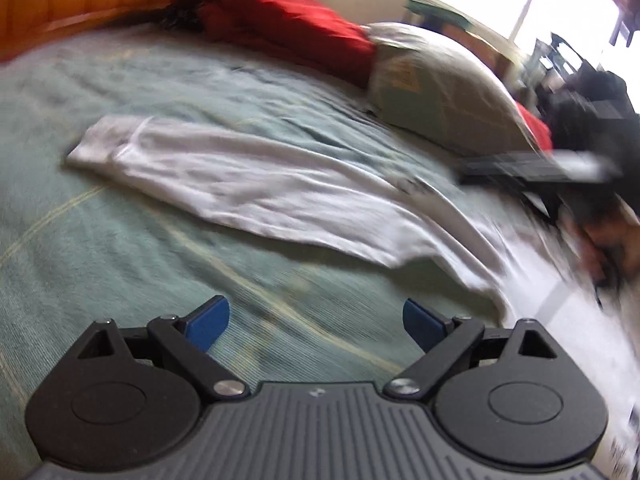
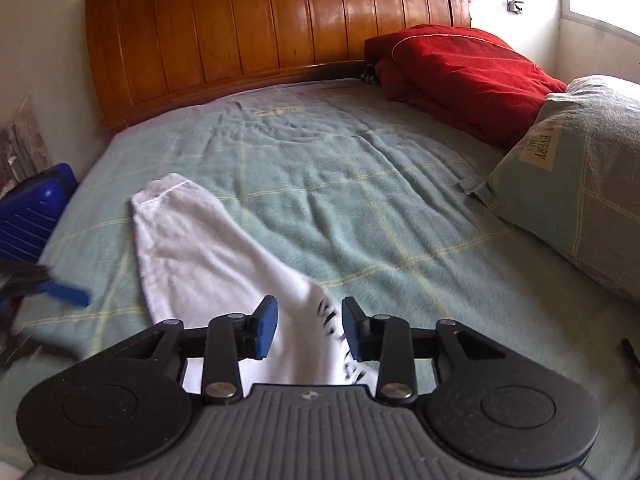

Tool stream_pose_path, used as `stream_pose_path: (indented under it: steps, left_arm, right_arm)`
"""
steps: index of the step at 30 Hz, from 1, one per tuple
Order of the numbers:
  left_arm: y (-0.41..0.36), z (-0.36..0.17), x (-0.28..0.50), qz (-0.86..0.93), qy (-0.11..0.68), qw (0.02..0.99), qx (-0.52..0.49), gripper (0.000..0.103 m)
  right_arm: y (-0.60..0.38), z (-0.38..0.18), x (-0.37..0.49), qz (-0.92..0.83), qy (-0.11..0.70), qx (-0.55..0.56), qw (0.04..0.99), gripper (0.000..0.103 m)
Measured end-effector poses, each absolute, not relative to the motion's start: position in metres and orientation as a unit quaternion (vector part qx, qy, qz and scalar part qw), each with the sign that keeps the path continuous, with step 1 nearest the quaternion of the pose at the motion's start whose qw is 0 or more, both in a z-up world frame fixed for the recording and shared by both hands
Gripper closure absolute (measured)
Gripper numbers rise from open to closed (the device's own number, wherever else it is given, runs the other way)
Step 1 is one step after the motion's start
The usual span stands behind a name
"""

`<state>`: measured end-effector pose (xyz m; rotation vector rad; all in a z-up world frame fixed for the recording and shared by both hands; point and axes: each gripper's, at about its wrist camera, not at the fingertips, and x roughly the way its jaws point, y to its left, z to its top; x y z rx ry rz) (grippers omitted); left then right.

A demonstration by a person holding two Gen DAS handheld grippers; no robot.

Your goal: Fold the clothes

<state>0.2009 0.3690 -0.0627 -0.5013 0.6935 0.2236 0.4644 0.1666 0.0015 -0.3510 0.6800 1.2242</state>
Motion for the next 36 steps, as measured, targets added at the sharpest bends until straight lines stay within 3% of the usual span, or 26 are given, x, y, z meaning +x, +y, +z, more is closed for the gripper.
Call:
stream_pose_path:
  steps: [7, 13, 14, 17, 19, 30, 36]
  left_arm:
    - [0.451, -0.076, 0.22, 0.128, 0.3, 0.886, -0.33, 0.015]
    - [0.494, -0.081, 0.235, 0.166, 0.261, 0.879, -0.362, 0.028]
    - [0.498, -0.082, 0.236, 0.173, 0.255, 0.879, -0.365, 0.034]
    - [0.498, -0.082, 0.24, 0.211, 0.266, 0.879, -0.334, 0.072]
    - [0.497, -0.079, 0.243, 0.23, 0.279, 0.879, -0.311, 0.09]
    - [0.49, -0.064, 0.231, 0.255, 0.301, 0.884, -0.251, 0.092]
    - [0.485, -0.065, 0.22, 0.252, 0.306, 0.885, -0.246, 0.092]
  right_arm:
    - [0.132, 0.012, 0.441, 0.564, 0.309, -0.144, 0.752, 0.058]
    - [0.108, 0.02, 0.426, 0.56, 0.299, -0.134, 0.761, 0.056]
    - [0.104, 0.021, 0.423, 0.559, 0.297, -0.132, 0.762, 0.056]
    - [0.093, 0.024, 0.418, 0.558, 0.294, -0.13, 0.765, 0.054]
    - [0.088, 0.024, 0.418, 0.553, 0.295, -0.131, 0.768, 0.052]
    - [0.08, 0.007, 0.471, 0.479, 0.325, -0.124, 0.806, 0.048]
    - [0.124, 0.005, 0.481, 0.501, 0.327, -0.138, 0.789, 0.048]
